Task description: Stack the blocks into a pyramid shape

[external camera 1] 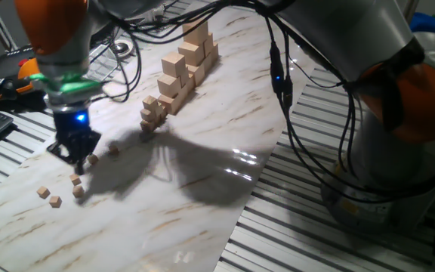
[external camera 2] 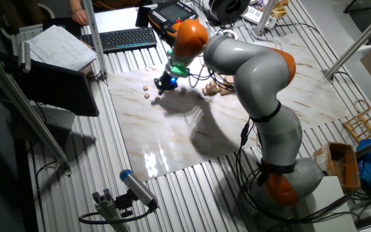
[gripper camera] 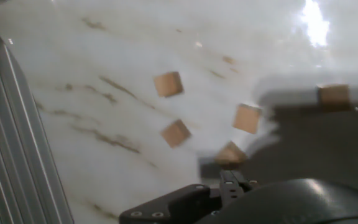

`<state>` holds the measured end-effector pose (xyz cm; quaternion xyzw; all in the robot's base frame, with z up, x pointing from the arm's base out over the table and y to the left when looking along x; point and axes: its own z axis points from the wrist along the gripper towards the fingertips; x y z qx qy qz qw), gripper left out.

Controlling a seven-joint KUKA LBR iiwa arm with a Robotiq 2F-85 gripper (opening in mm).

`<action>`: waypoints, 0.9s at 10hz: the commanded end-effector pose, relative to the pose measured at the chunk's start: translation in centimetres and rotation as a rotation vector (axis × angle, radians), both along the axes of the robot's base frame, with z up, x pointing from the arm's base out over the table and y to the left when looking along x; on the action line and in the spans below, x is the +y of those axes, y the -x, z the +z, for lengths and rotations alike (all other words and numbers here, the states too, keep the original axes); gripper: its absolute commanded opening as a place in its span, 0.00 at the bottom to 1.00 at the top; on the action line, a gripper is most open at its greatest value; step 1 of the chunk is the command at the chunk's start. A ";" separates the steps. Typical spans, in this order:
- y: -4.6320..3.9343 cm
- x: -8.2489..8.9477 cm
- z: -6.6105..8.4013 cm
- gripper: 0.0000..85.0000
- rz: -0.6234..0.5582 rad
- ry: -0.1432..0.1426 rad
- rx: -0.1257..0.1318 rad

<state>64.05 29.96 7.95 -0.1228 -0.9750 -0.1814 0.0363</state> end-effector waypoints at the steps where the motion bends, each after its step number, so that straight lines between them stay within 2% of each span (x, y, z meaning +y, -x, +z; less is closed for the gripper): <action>1: -0.48 0.8 -0.3 0.00 -0.004 -0.003 -0.006; 3: -1.41 1.7 -1.2 0.00 -0.006 -0.011 -0.020; 4: -1.77 2.0 -1.5 0.00 0.004 -0.005 -0.037; 6: -2.60 1.9 -2.2 0.00 0.070 0.091 -0.087; 7: -2.99 1.6 -2.7 0.00 0.093 0.117 -0.101; 9: -3.57 1.0 -3.5 0.00 0.140 0.195 -0.129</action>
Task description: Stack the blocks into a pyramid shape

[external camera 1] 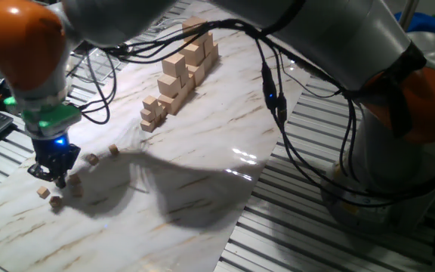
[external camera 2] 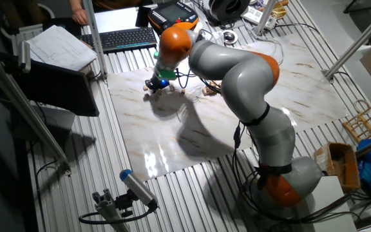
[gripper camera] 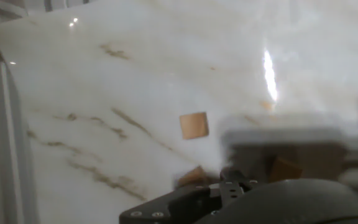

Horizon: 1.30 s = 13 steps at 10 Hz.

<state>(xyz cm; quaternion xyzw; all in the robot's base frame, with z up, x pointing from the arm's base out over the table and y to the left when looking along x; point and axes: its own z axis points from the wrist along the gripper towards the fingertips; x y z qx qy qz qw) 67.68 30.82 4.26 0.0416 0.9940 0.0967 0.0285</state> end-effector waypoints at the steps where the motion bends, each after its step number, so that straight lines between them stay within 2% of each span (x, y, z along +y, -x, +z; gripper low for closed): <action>1: -0.18 -0.5 -0.4 0.00 0.014 0.048 -0.010; 3: -0.32 -1.9 -1.1 0.00 0.036 0.063 -0.016; 4: -0.33 -2.7 -1.5 0.00 0.059 0.087 -0.021; 5: -0.25 -3.5 -1.9 0.00 0.068 0.084 -0.023; 7: -0.02 -4.4 -1.8 0.00 0.084 0.109 -0.029; 10: -0.03 -6.5 -1.0 0.00 0.104 0.113 -0.027; 13: 0.55 -7.2 -0.9 0.00 0.114 0.112 -0.036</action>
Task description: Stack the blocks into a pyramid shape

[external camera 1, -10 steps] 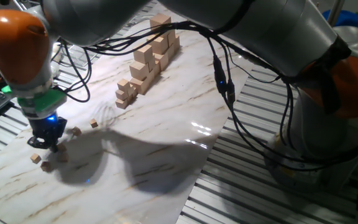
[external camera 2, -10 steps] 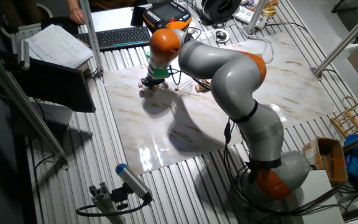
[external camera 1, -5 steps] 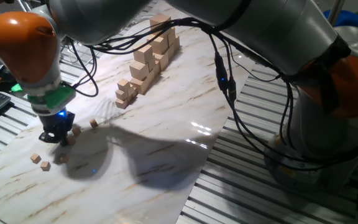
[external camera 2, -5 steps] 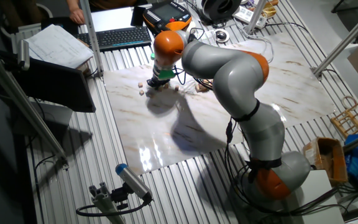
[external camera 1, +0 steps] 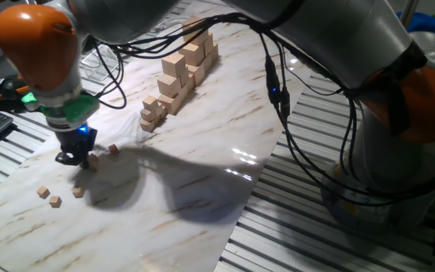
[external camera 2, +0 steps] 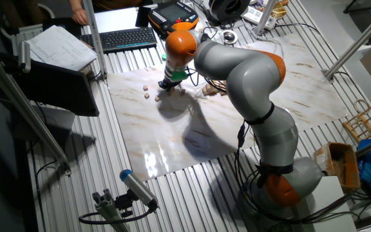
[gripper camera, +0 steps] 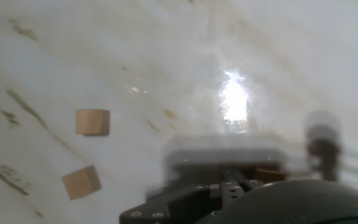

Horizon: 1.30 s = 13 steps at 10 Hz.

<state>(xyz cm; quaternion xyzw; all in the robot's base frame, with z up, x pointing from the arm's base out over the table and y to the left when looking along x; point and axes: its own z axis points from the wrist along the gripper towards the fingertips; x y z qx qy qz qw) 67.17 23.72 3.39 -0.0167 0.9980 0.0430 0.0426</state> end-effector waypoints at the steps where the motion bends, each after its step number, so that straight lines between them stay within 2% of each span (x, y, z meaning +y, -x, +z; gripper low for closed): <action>1: -0.21 0.5 0.1 0.00 -0.012 0.007 0.002; 2: -0.63 0.8 0.1 0.00 -0.019 0.032 -0.010; 4: -1.95 -0.1 -0.4 0.00 -0.012 0.026 -0.023; 5: -2.46 -1.0 -0.3 0.00 -0.007 0.007 -0.016; 6: -2.70 -1.4 -0.2 0.00 -0.002 0.001 -0.013; 10: -2.28 -2.4 -0.5 0.00 0.027 0.025 -0.014; 11: -1.73 -3.0 -0.6 0.00 0.042 0.025 -0.001; 12: -0.91 -3.3 -0.4 0.00 0.054 0.033 0.024; 13: -0.29 -3.3 -0.2 0.00 0.060 0.029 0.052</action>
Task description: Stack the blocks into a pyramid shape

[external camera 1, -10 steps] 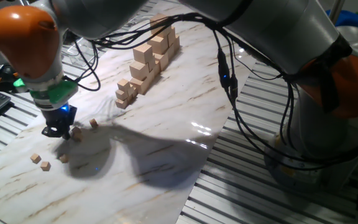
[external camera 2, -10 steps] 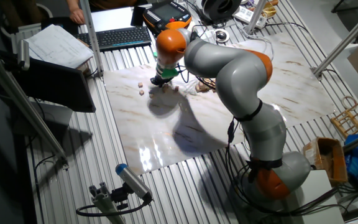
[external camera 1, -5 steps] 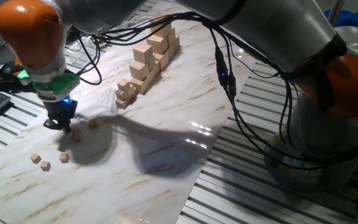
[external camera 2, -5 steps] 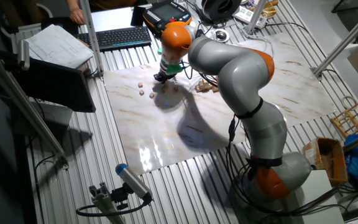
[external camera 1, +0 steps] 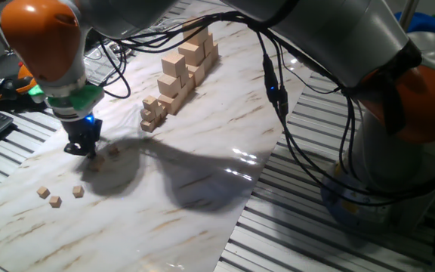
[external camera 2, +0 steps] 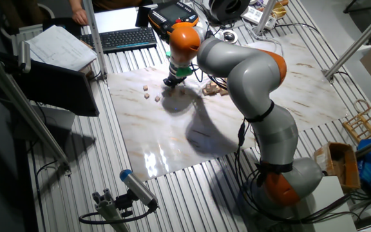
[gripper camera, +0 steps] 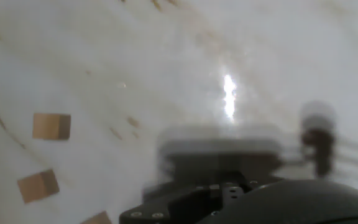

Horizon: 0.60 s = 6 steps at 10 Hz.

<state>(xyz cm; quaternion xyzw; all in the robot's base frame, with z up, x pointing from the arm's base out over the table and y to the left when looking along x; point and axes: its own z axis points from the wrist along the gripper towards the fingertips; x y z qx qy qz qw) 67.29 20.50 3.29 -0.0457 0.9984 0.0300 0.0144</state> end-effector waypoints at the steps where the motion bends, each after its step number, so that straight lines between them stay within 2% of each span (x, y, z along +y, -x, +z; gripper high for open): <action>1: 0.45 0.2 0.1 0.00 -0.002 0.007 0.006; 2: 0.76 0.6 0.2 0.00 -0.009 0.013 0.005; 3: 0.41 1.1 0.2 0.00 -0.015 0.013 0.000; 5: -1.31 2.2 0.6 0.00 -0.024 0.016 0.005; 6: -1.99 2.7 1.2 0.00 -0.034 0.005 0.023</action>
